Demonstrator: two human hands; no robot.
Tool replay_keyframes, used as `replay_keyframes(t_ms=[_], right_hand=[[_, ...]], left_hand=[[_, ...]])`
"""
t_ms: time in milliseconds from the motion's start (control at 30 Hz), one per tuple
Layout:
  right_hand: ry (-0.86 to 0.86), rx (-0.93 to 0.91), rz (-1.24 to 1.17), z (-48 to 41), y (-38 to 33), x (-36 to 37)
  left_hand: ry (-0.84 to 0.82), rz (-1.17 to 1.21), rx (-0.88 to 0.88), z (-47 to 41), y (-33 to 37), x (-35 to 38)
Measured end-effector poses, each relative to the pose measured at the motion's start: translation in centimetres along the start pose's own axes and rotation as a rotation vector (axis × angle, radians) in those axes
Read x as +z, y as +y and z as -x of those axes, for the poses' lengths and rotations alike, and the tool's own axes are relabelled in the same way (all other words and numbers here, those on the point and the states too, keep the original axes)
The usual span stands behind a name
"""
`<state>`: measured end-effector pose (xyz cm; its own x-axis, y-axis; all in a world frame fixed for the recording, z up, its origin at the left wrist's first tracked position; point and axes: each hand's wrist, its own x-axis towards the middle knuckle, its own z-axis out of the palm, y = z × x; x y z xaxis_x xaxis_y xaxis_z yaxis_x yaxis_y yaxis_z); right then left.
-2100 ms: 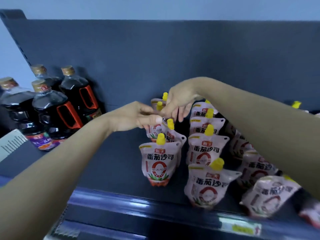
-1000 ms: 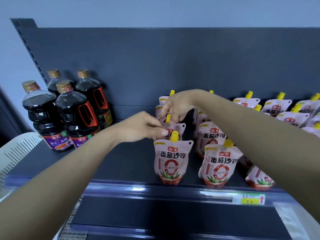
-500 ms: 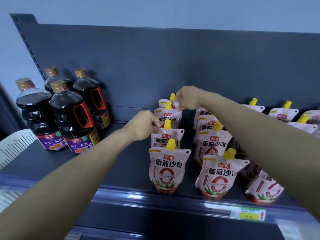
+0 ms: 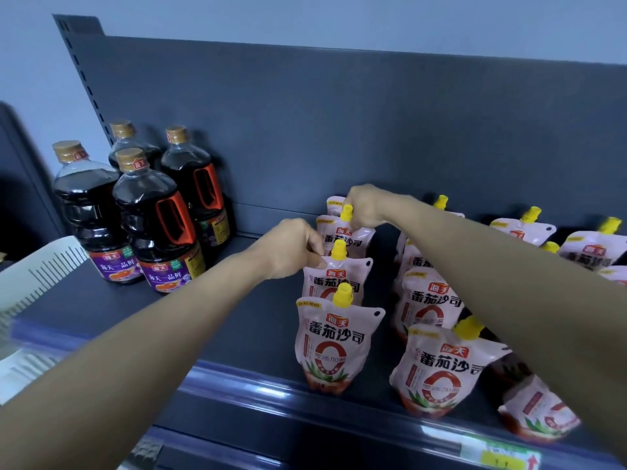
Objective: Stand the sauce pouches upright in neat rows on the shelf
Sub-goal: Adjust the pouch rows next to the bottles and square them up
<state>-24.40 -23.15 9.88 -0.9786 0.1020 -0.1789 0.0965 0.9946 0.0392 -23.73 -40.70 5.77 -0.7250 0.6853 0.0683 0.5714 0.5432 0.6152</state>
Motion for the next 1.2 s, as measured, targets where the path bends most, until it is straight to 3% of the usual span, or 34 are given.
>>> replay_keyframes(t_ms=[200, 400, 467, 533, 633, 800, 1200], right_hand=[[-0.020, -0.007, -0.024, -0.6, 0.2, 0.1], [-0.203, -0.012, -0.147, -0.6, 1.1, -1.8], [-0.106, 0.017, -0.162, -0.5, 1.4, -2.8], [0.059, 0.044, -0.149, -0.9, 1.6, -3.3], [0.225, 0.068, -0.166, -2.1, 2.3, -2.8], [0.102, -0.007, -0.219, -2.9, 2.9, -1.4], [0.181, -0.022, -0.312, -4.8, 2.4, -1.0]], left_hand=[[-0.001, 0.014, -0.009, -0.6, 0.2, -0.1], [-0.145, 0.102, -0.026, -0.3, -0.3, -1.0], [-0.099, 0.225, -0.026, -0.1, -0.6, -1.3], [0.064, 0.333, -0.037, -0.6, -1.0, -1.7], [0.186, 0.224, -0.088, -2.4, -1.7, -2.0], [0.117, 0.127, -0.141, -5.6, -1.8, -0.9], [0.145, 0.202, -0.159, -7.4, -1.9, 0.2]])
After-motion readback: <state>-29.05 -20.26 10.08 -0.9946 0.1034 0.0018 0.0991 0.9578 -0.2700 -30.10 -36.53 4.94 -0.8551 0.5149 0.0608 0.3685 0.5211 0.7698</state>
